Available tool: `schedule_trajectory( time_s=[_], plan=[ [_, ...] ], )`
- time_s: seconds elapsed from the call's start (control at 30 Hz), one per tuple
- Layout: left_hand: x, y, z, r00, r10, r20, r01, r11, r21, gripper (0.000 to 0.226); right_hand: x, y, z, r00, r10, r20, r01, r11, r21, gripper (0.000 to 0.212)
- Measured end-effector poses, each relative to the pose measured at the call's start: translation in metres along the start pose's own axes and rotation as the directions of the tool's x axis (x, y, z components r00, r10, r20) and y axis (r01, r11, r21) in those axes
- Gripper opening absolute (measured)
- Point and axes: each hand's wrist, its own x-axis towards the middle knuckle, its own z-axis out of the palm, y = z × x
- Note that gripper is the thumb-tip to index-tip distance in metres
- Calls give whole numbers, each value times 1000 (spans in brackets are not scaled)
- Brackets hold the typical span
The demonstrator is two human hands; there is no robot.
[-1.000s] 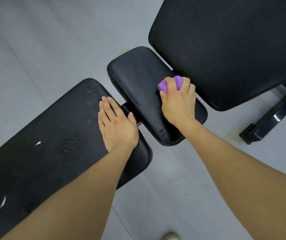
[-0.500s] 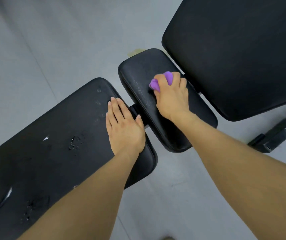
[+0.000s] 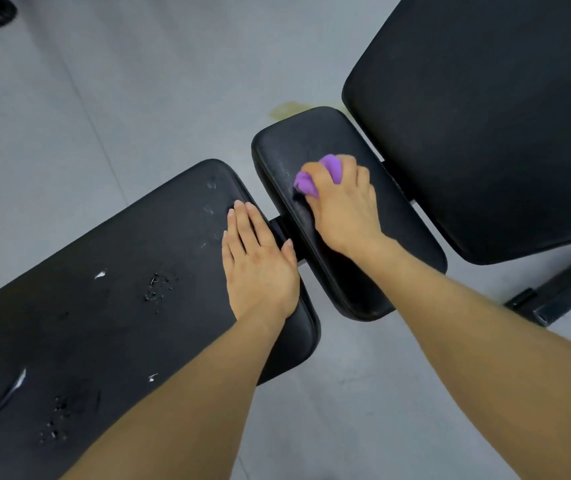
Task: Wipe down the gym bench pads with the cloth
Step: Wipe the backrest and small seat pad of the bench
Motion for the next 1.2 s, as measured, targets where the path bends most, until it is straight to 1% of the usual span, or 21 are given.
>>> schedule_trajectory(
  time_s=[0.07,0.13,0.23,0.3,0.37,0.47,0.57,0.6,0.7,0.73,0.8,0.9,1.03,1.1,1.2],
  plan=[
    [0,0,0,1000,9,-1,-9,1000,3,71,28,-9,2,1000,28,5,-28,1000,-7,36],
    [0,0,0,1000,7,-5,-7,1000,-7,71,21,-9,0,1000,-11,3,10,999,43,36],
    [1,0,1,1000,1,-14,-2,999,-35,71,-48,7,-10,986,-168,-10,168,982,87,36],
    [1,0,1,1000,1,-13,-1,999,-43,71,-95,16,-19,983,-181,25,176,975,135,34],
    [0,1,0,1000,-6,-20,5,999,-42,71,-103,22,-21,984,-167,57,157,977,145,32],
    [1,0,0,1000,-4,-18,3,999,-46,70,-58,16,-13,990,-131,49,127,990,66,31],
    [0,0,0,1000,3,-23,-4,999,-45,70,15,4,-2,999,-42,-14,42,999,13,34],
    [0,0,0,999,5,-33,-6,999,-33,69,40,-2,1,999,-34,-8,34,999,-1,35],
    [-1,0,2,997,-7,-82,7,1000,7,69,94,-24,10,994,-73,87,76,997,-29,36],
    [0,0,3,995,-6,-95,8,1000,15,68,103,-31,13,989,-103,107,106,994,-28,37],
    [0,0,3,997,2,-78,-2,1000,0,68,107,-39,13,979,-162,120,165,986,-17,37],
    [0,1,1,999,13,-40,-15,999,-43,67,89,-39,7,957,-240,161,242,970,9,39],
    [0,1,-2,999,-3,-33,-1,996,-94,66,40,-34,-2,915,-360,184,368,930,-10,37],
    [0,0,-3,1000,0,-10,-2,994,-107,66,15,-30,-6,900,-381,212,392,920,-11,36],
    [-1,-3,-5,999,24,23,-21,994,-112,63,-14,-20,-12,896,-376,237,385,923,7,33]
  ],
)
